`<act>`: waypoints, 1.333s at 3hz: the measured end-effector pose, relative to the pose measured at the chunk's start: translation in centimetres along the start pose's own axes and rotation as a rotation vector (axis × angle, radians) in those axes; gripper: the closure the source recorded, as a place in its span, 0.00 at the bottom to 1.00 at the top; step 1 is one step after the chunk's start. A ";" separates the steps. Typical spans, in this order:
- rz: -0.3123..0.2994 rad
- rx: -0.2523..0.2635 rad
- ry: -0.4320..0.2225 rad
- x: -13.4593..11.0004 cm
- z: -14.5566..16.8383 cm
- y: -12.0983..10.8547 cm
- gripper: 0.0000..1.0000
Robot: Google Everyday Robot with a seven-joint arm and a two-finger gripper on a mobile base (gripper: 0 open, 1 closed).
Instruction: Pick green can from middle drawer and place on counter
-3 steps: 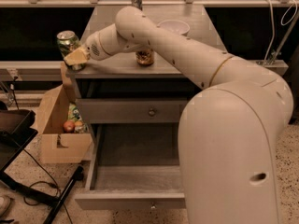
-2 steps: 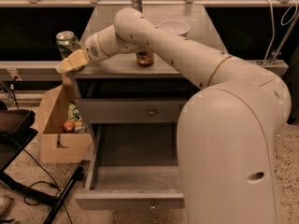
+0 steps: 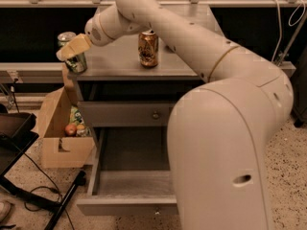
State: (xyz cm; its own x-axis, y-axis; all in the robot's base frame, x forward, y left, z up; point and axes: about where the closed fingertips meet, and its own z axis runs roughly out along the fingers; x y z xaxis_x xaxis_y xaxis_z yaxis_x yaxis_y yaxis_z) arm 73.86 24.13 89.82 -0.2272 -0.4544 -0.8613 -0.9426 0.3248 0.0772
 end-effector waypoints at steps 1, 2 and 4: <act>-0.064 0.063 0.061 -5.1 -5.3 -1.0 0.00; -0.059 0.223 0.075 -8.5 -14.6 -3.2 0.00; 0.108 0.536 -0.212 -11.1 -35.0 -4.2 0.00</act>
Offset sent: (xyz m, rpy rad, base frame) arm 0.0337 -0.2059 0.2754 -0.1268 -0.2696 -0.4410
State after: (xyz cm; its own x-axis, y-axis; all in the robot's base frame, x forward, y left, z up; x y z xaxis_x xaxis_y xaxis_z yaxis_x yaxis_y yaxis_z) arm 71.81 -1.27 116.60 -0.2090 -0.2374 -0.9486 -0.6492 0.7592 -0.0469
